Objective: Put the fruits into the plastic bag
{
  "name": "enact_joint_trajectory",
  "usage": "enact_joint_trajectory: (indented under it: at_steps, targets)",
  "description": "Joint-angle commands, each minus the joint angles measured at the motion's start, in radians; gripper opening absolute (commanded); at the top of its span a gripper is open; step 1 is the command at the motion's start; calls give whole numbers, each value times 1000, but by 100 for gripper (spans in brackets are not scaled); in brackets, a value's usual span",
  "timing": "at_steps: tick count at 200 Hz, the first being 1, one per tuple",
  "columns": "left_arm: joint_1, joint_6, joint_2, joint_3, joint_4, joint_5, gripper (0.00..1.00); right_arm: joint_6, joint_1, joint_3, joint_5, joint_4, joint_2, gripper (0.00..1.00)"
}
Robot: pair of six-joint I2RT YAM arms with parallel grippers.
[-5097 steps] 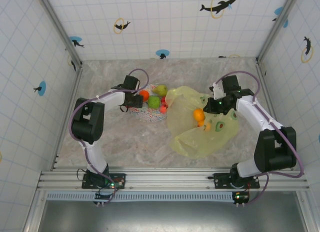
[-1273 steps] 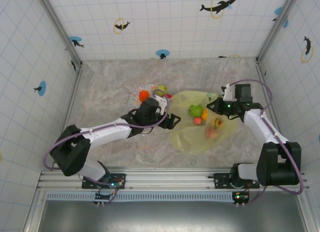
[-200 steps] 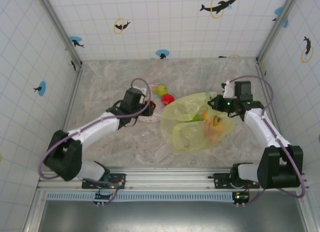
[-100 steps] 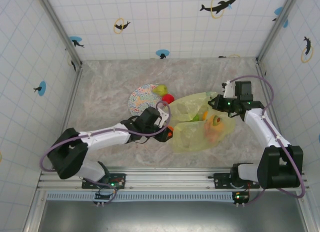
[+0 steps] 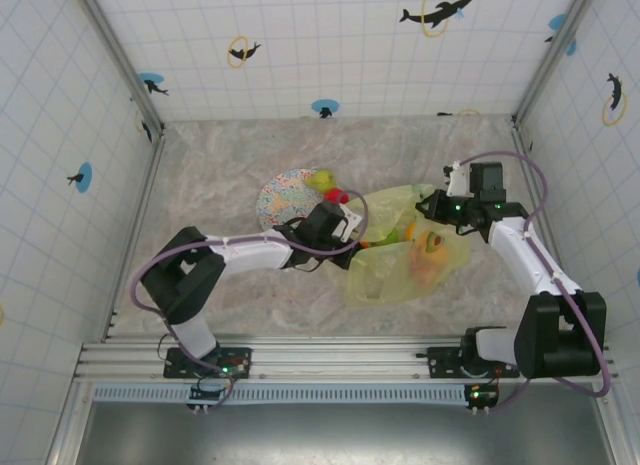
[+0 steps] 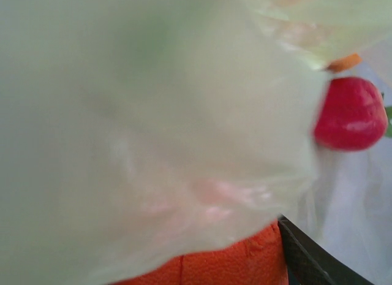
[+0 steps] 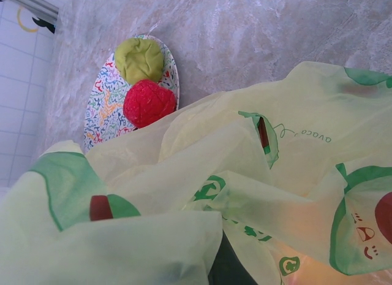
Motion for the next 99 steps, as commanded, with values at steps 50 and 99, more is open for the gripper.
enact_joint_trajectory:
  at_steps: [50,99]
  targets:
    - [-4,-43,71,153,113,-142,56,3,10,3,-23,25,-3,0]
    - [-4,-50,164,254,121,-213,58,4,11,-5,-33,34,0,0]
